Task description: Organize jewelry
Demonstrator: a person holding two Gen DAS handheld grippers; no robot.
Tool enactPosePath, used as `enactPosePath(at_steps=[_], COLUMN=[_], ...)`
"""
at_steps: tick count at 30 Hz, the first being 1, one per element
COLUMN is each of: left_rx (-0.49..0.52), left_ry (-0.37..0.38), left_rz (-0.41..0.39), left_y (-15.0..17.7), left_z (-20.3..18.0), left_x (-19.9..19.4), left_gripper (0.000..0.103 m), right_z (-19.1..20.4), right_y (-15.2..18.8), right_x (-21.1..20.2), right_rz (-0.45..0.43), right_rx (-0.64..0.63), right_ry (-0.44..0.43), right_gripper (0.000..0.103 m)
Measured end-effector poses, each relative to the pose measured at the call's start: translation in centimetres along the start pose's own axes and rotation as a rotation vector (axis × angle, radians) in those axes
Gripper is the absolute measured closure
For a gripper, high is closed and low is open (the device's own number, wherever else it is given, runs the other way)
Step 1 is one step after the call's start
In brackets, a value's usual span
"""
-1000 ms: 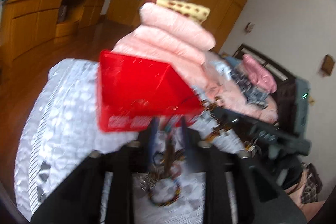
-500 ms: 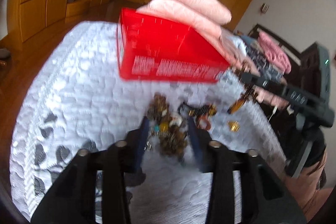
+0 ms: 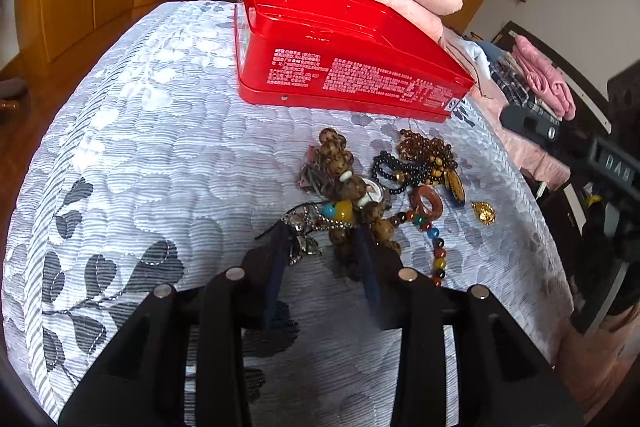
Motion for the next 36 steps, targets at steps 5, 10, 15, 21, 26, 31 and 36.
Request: enactPosePath(at_steps=[5, 10, 15, 21, 26, 31, 36], left_rx=[-0.011, 0.005, 0.008, -0.012, -0.021, -0.024, -0.025], left_ry=[-0.052, -0.051, 0.018, 0.072, 0.071, 0.081, 0.110], left_rz=[-0.045, -0.030, -0.008, -0.010, -0.056, -0.100, -0.180], left_y=[-0.5, -0.8, -0.8, -0.9, -1.5, -2.1, -3.2], left_z=[0.6, 0.4, -0.5, -1.0, -1.1, -1.2, -1.8], left_x=[-0.9, -0.3, 0.5, 1.0, 0.2, -1.4, -4.5], left_gripper=[0.056, 0.056, 0.080, 0.092, 0.095, 0.095, 0.095], right_z=[-1.3, -1.2, -1.9, -1.7, -1.6, -1.7, -1.6], right_y=[1.3, 2.7, 2.9, 2.2, 2.0, 1.5, 0.7], right_x=[1.4, 3.3, 4.9, 6.6, 7.6, 5.5, 2.7], right_rz=[0.056, 0.122, 0.155, 0.178, 0.183, 0.121, 0.069], right_rx=[0.023, 0.015, 0.015, -0.035, -0.058, -0.035, -0.004], right_ry=[0.008, 0.015, 0.040, 0.064, 0.075, 0.029, -0.027], right_gripper=[0.086, 0.083, 0.083, 0.075, 0.087, 0.098, 0.098])
Point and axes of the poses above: each gripper's, at about its wrist camera, not at the fingertips, and x roughly the way its jaws point, z to its left, y to its underside, the point moved 9 cm from there along x, roughly the way its jaws point, and after that the axes turned 3 degrees about z, right-handed, at the moved point
